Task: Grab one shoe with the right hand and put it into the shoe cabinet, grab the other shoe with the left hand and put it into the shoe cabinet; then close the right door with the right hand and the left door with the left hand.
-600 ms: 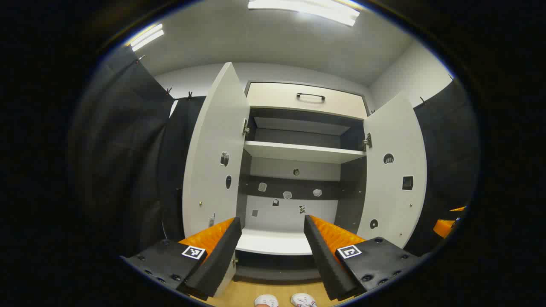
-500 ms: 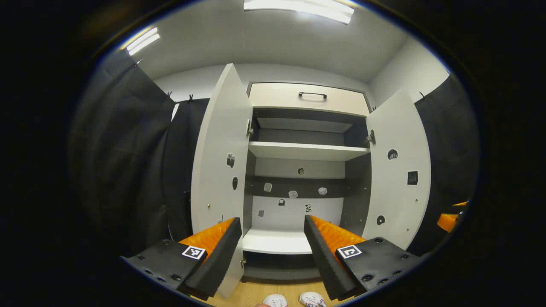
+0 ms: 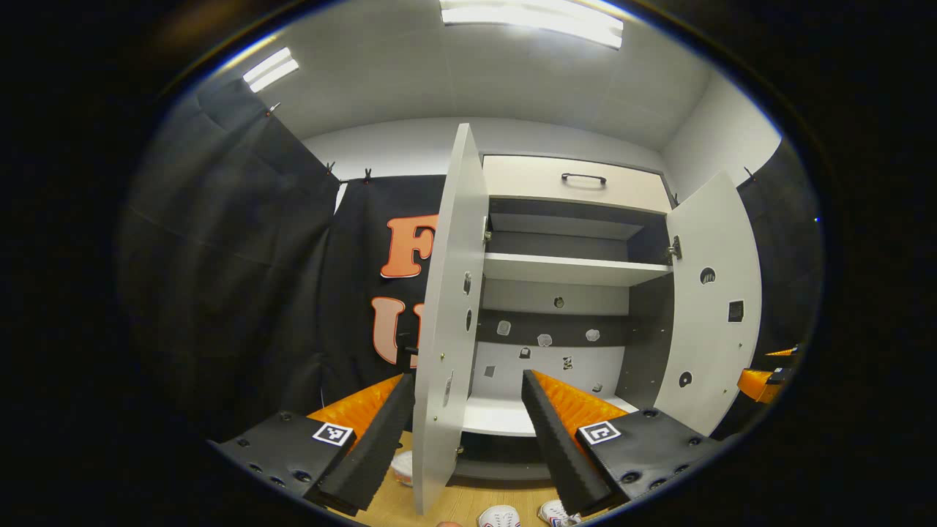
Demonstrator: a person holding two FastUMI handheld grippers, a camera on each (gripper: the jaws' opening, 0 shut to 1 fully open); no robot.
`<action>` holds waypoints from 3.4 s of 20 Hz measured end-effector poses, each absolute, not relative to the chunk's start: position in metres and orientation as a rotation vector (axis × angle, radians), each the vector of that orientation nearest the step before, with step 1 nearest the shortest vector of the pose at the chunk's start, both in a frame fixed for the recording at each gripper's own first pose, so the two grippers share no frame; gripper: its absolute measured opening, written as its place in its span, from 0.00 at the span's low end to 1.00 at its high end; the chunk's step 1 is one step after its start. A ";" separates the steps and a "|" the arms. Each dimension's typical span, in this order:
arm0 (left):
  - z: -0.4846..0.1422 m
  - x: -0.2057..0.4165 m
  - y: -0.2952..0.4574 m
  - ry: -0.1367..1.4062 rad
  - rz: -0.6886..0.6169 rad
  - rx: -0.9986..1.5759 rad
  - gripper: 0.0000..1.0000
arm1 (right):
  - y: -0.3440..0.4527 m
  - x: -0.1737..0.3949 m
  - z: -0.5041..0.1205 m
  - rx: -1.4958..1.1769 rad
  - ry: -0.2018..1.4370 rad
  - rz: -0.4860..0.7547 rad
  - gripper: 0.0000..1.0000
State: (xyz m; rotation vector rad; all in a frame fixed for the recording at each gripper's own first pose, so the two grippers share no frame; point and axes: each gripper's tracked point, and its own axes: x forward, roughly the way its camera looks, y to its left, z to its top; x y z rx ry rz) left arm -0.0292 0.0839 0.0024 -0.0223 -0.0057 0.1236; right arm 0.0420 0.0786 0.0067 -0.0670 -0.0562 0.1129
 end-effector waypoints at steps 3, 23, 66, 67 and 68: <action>0.010 -0.029 0.098 -0.017 0.139 -0.028 0.96 | 0.094 0.052 0.010 -0.049 -0.063 0.113 0.93; -0.005 -0.022 0.107 -0.017 0.052 -0.041 0.96 | 0.144 0.079 -0.320 -0.112 0.558 0.196 0.92; -0.057 -0.014 0.149 0.050 0.102 -0.028 0.96 | 0.155 0.105 -0.199 0.104 0.673 0.214 0.00; -0.058 -0.014 0.152 0.050 0.102 -0.026 0.96 | 0.162 0.116 -0.182 0.105 0.651 0.216 0.00; -0.058 -0.015 0.154 0.049 0.103 -0.024 0.96 | 0.166 0.128 -0.171 0.105 0.634 0.213 0.00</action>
